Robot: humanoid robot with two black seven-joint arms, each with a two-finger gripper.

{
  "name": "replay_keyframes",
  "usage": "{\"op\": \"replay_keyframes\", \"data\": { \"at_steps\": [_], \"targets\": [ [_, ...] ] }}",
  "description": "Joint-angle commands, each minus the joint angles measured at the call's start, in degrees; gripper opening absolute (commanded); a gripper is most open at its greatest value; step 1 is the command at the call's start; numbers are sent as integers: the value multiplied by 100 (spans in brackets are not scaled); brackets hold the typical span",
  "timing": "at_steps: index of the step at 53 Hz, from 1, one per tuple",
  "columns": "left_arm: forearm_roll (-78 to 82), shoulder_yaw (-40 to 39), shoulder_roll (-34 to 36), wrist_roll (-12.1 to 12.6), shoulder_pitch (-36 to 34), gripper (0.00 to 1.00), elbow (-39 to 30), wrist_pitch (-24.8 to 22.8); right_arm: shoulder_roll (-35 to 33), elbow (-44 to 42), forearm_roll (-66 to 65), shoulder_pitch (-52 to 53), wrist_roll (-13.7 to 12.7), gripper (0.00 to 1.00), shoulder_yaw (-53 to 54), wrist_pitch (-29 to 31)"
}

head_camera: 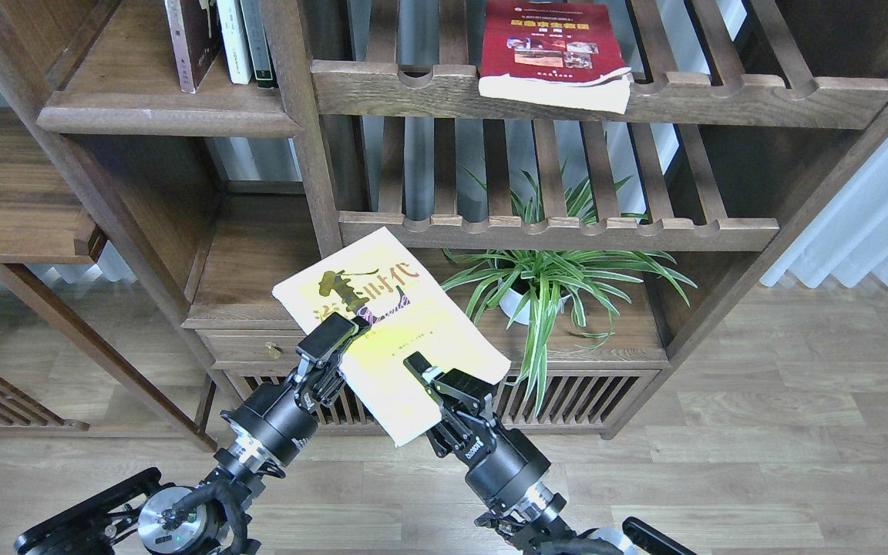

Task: Organize books on shelf
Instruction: 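Hold the yellow book between both grippers in front of the shelf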

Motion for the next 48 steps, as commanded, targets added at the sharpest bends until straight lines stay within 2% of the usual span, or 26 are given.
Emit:
{"op": "replay_keyframes", "data": {
  "at_steps": [1,5,18,30,32,35,37,39,48],
  "targets": [
    [8,-16,15,1,-1,6,3,2,-32,5,2,3,17,64,8,0],
    [8,-16,15,1,-1,6,3,2,-49,5,2,11,26,68,17,0],
    [8,-8,24,1,-1,6,12,2,-49,5,2,11,34,68,35,0],
    [8,-16,24,1,16,6,12,2,-41,14,2,3,34,40,35,0],
    [8,-8,24,1,25,6,12,2,-41,14,2,-6,34,31,35,0],
    [8,-16,24,1,43,6,12,2,-41,14,2,-15,43,23,44,0],
    [26,-16,24,1,60,6,12,2,-14,5,19,-24,43,12,61,0],
    [43,-16,24,1,60,6,12,2,12,5,37,-41,52,5,61,0],
    [70,-25,24,1,69,6,21,2,73,-12,46,-15,61,5,35,0]
  ]
}}
